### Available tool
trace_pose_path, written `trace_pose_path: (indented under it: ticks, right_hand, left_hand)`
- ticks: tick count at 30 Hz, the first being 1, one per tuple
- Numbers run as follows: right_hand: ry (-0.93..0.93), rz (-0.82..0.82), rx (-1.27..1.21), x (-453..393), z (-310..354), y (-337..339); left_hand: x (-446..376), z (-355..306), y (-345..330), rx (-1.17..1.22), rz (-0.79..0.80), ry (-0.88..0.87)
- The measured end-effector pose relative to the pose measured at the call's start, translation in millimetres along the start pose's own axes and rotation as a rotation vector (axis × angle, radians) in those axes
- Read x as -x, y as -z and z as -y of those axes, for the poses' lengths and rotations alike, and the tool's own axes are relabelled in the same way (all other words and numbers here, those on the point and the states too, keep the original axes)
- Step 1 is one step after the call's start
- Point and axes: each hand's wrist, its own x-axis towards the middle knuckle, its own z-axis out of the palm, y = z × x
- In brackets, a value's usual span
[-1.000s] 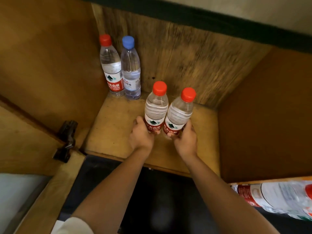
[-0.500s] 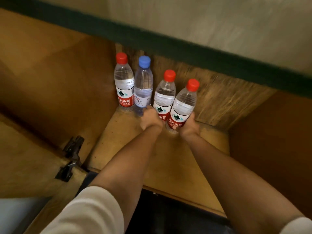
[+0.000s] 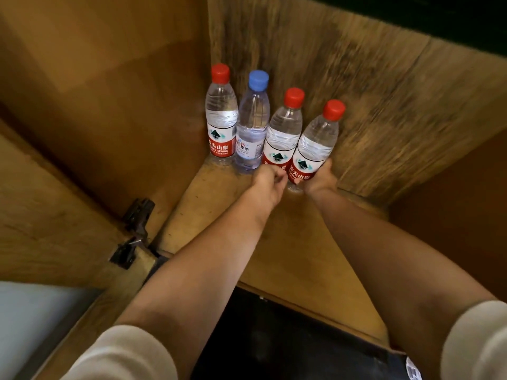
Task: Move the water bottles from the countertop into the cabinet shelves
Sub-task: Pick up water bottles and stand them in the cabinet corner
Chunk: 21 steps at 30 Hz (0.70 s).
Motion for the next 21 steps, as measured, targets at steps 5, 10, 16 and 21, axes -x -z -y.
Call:
trace_pose_path:
  ticks: [5,10,16,21]
  right_hand:
    - [-0.007,0.014,-0.015,-2,-2,-1]
    - [0.01,0.044,-0.022,-3,-6,1]
    - [0.002,0.127,-0.109,-1,-11,5]
    - [0.043,0.217,-0.143,11,-19,8]
  left_hand:
    - [3,-3,0,0.059,0.073,0.018]
    - [1,-2,2,0.052,0.111,0.024]
    - [0,-1,8,-0.105,0.178,0.039]
    - [6,-1,19,-0.245,0.213,0.049]
